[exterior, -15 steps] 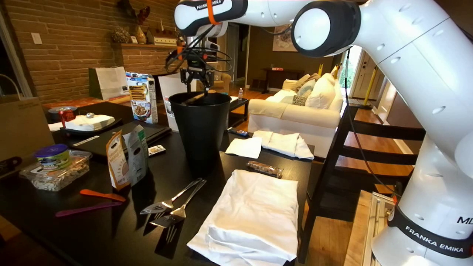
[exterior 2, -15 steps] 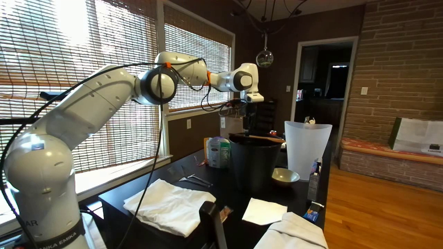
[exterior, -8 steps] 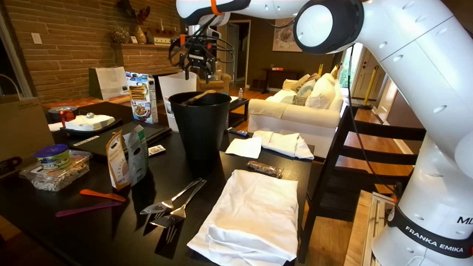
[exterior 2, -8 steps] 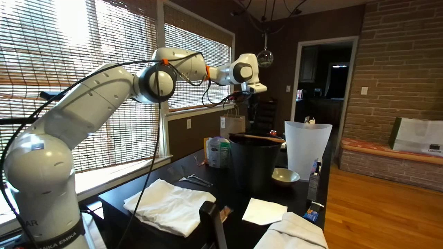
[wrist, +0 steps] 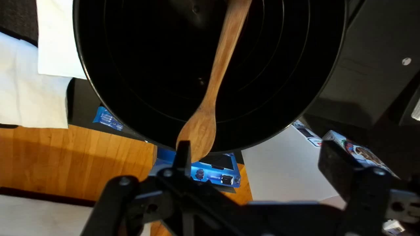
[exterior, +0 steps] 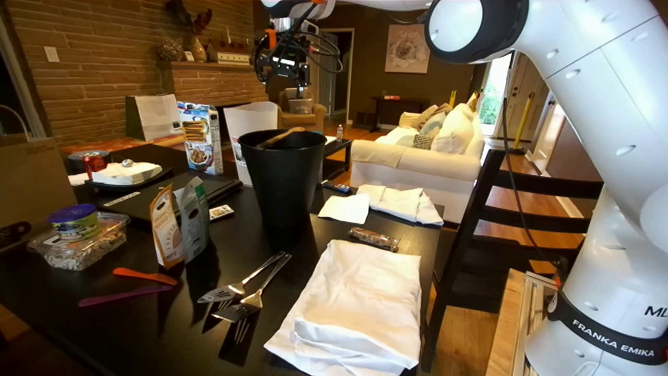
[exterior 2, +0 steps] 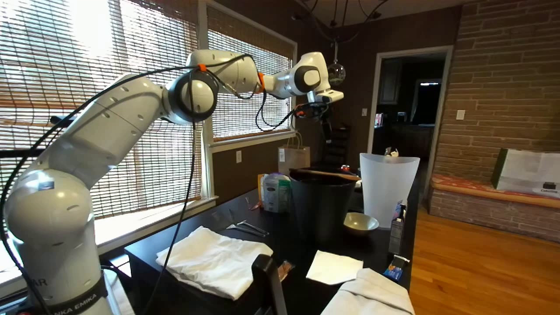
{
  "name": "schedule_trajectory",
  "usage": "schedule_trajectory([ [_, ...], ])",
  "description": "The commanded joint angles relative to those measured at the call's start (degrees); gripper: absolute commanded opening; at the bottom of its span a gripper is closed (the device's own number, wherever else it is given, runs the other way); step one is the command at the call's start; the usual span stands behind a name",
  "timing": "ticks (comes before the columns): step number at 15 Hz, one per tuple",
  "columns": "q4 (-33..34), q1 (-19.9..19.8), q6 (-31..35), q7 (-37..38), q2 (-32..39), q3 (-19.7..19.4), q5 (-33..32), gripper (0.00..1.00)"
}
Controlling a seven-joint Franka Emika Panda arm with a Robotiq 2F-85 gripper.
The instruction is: Put the wooden spoon over the black bucket
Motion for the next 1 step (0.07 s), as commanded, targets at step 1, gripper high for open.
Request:
schedule_trajectory([
  [1,-0.01,-0.01,0.03,-0.18,0.0,0.0,0.0,1.0],
])
